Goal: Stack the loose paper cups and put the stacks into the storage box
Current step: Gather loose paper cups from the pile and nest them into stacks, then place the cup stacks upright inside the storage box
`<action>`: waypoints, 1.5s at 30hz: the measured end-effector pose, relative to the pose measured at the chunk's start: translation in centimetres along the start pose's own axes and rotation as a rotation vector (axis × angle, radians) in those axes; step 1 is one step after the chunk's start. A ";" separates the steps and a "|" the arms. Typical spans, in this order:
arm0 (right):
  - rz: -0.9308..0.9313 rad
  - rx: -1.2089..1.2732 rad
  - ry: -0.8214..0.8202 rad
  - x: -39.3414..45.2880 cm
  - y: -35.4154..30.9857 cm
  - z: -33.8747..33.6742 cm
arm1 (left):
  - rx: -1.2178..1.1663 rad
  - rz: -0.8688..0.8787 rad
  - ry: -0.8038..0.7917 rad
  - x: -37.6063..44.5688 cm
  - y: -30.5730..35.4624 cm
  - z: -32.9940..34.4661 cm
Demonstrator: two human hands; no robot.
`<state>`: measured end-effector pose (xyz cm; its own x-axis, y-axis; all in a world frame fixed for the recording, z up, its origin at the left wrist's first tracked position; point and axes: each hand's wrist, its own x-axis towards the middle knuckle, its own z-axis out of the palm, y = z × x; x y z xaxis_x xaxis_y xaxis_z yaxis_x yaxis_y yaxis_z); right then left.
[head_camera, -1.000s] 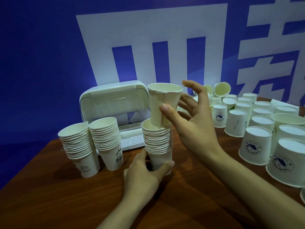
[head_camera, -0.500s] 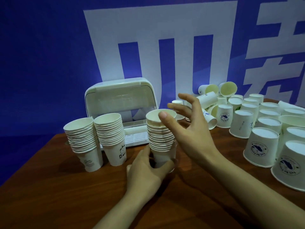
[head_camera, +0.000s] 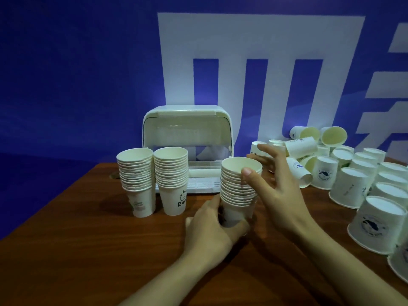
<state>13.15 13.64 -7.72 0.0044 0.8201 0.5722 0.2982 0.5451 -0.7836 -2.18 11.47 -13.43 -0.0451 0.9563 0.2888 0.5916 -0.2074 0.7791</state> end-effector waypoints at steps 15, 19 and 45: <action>0.196 -0.052 -0.216 -0.9 3.0 1.0 | -0.232 0.014 0.604 -1.4 0.5 -5.5; 0.219 -0.013 -0.121 -0.9 3.3 1.7 | -0.155 -0.083 0.788 0.1 -2.0 -12.3; 0.208 -0.268 -0.321 11.9 2.0 8.5 | -0.018 0.014 0.375 11.5 -2.6 -18.5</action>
<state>5.66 25.97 -4.57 -0.1924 0.9427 0.2727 0.5582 0.3336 -0.7597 -19.14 19.19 -1.77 -0.3305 0.8122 0.4807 0.5803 -0.2267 0.7822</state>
